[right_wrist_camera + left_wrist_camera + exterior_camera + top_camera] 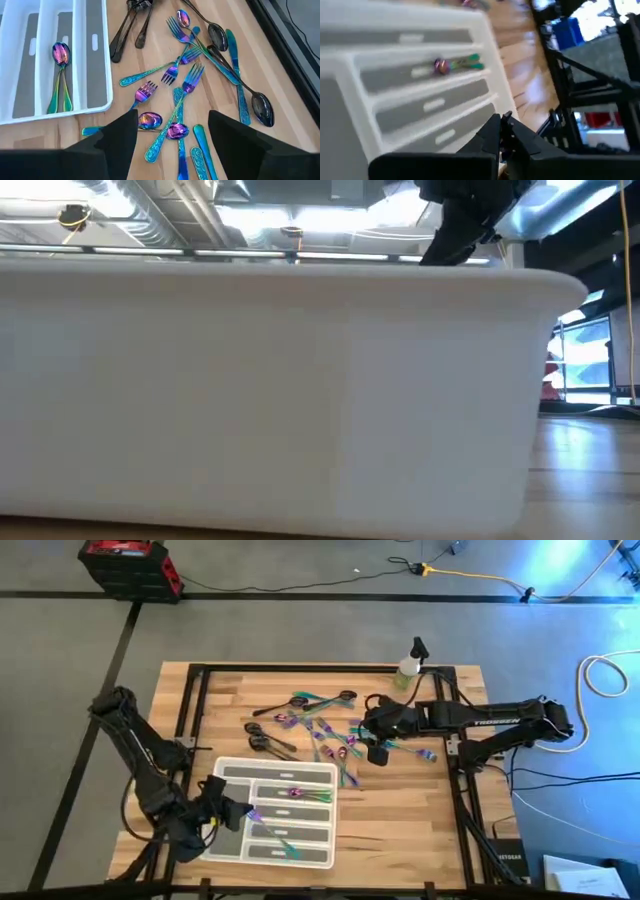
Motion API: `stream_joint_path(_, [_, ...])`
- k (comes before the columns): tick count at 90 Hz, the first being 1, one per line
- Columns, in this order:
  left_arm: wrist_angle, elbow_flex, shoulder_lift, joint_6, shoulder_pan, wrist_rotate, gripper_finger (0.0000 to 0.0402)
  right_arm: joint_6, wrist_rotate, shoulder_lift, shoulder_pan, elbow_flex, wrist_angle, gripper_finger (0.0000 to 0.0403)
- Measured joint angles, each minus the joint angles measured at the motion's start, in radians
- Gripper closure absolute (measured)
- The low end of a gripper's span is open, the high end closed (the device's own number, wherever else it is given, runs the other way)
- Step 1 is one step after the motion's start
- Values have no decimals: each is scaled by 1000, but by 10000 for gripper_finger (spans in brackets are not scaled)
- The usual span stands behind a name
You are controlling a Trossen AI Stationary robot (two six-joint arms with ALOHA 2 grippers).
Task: Sort silverware
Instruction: Put the blue fork into the white silverware tray
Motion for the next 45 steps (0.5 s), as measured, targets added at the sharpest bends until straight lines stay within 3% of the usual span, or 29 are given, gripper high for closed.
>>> stream_joint_path(27, [-66, 0, 98, -217, 7, 15, 402, 0, 0, 0, 0, 0, 6, 178])
stream_joint_path(45, [-147, -1, 149, -228, 7, -35, 402, 0, 0, 0, 0, 0, 6, 178])
